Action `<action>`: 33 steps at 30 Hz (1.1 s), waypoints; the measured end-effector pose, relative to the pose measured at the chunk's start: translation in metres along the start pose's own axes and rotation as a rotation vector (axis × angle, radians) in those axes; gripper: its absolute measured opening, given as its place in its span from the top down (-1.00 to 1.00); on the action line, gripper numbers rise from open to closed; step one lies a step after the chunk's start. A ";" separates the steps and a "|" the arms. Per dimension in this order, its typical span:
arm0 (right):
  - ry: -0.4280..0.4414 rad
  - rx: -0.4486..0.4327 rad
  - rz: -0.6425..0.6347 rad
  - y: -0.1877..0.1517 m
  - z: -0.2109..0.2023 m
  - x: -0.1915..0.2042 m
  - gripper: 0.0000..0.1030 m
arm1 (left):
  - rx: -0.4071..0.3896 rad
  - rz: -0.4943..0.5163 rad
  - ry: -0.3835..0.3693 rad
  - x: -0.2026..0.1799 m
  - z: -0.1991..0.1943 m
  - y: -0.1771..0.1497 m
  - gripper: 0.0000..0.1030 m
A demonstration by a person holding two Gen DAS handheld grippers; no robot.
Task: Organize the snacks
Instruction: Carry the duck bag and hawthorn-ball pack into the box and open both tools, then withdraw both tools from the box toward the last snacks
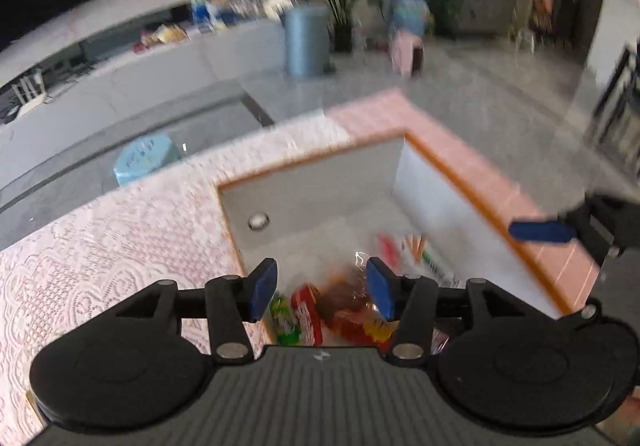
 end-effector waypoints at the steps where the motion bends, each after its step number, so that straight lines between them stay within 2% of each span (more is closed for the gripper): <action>1: -0.008 -0.020 0.023 0.001 -0.006 -0.001 -0.68 | -0.025 -0.020 -0.010 0.002 -0.009 0.002 -0.24; 7: -0.010 -0.130 0.200 0.002 -0.037 0.000 -0.73 | -0.169 -0.119 -0.053 0.022 -0.057 0.008 -0.43; 13: -0.027 -0.211 0.272 0.009 -0.060 0.021 -0.77 | -0.290 -0.207 -0.024 0.054 -0.096 0.004 -0.44; 17: 0.013 -0.278 0.340 0.012 -0.075 0.040 -0.78 | -0.321 -0.316 -0.012 0.085 -0.115 -0.001 -0.44; 21: 0.020 -0.340 0.378 0.018 -0.082 0.065 -0.78 | -0.342 -0.405 0.042 0.119 -0.129 -0.010 -0.45; 28: 0.072 -0.359 0.331 0.036 -0.072 0.119 -0.78 | -0.338 -0.482 0.183 0.176 -0.135 -0.032 -0.45; 33: 0.084 -0.359 0.275 0.046 -0.060 0.153 -0.78 | -0.327 -0.532 0.199 0.208 -0.137 -0.051 -0.45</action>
Point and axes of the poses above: each gripper's, at about its wrist camera, not at the fingertips, and z roughly the way its jaws point, x to its left, y to its top, the point moved 8 cm from there along z, roughly the way its jaws point, and after that the axes turned 14 degrees about -z, right-handed, at the moved point
